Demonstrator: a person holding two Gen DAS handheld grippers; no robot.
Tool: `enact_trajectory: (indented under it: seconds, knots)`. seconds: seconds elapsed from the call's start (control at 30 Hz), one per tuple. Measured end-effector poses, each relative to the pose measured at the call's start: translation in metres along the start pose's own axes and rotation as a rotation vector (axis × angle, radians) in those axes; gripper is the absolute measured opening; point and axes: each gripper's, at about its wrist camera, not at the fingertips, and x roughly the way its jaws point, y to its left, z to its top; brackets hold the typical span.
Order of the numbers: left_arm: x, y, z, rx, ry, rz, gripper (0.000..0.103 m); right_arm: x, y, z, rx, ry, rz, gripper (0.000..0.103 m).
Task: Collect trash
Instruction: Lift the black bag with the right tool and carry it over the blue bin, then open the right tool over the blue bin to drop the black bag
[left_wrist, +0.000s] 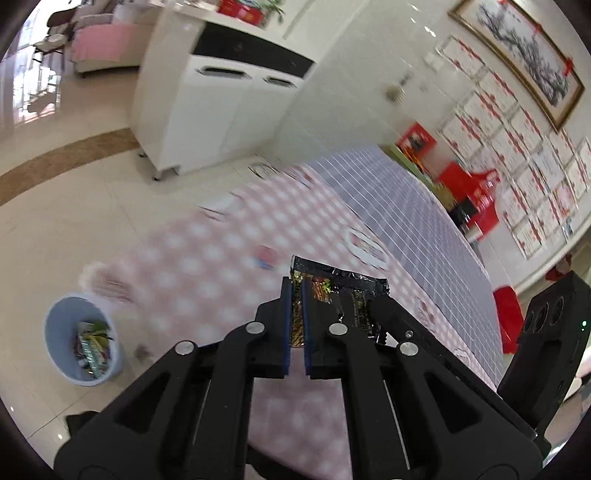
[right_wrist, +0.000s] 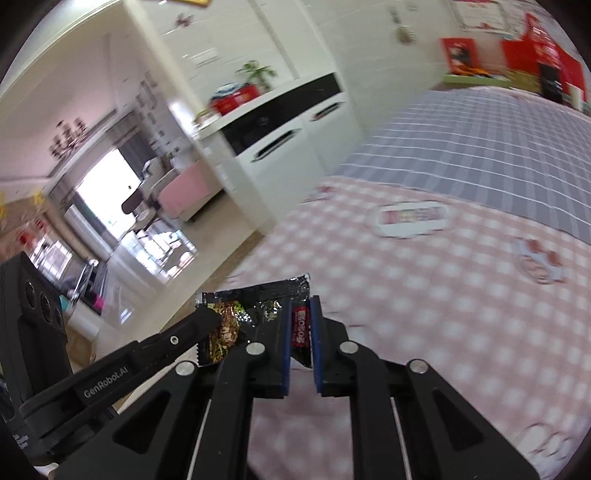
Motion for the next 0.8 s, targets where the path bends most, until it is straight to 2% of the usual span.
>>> enact_trajectory:
  seconds: [0.27,0.43,0.63,0.8]
  knots:
    - [-0.074,0.097,0.015,-0.092,-0.113,0.105,0.005,0.035,0.108,-0.022,-0.133,0.062,0.113,0.01]
    - [-0.106,0.154,0.018,-0.16,-0.153,0.159,0.005,0.061,0.168,-0.043,-0.214,0.116,0.162,0.01]
    - [-0.121,0.216,0.015,-0.246,-0.16,0.212,0.005,0.096,0.219,-0.066,-0.285,0.182,0.196,0.01]
    - [-0.118,0.246,0.014,-0.293,-0.143,0.244,0.005,0.121,0.242,-0.079,-0.319,0.229,0.199,0.01]
